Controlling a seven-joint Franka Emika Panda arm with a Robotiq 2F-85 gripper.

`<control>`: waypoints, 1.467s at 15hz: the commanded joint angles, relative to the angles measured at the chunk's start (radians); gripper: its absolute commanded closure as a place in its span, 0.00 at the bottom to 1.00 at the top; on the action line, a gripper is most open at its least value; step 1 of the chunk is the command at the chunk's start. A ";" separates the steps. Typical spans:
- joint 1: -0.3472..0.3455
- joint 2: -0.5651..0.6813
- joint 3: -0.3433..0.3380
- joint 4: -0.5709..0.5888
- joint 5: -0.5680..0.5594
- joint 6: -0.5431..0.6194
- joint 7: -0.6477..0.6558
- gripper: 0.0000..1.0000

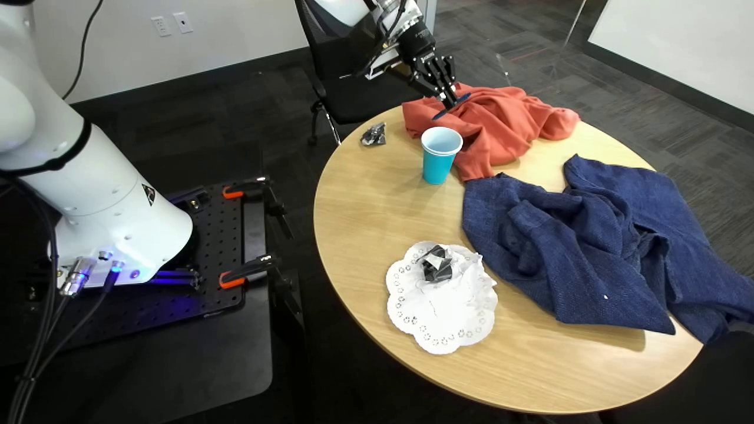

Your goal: Put the pen in the cup

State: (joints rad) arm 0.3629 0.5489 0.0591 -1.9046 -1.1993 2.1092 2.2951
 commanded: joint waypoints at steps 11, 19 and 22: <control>-0.060 0.082 0.015 0.034 -0.056 -0.044 0.055 0.96; -0.038 0.137 0.034 0.078 -0.045 -0.056 0.048 0.96; -0.032 0.156 0.035 0.095 -0.039 -0.068 0.044 0.65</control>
State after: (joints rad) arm 0.3252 0.6795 0.0848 -1.8470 -1.2379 2.0904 2.3265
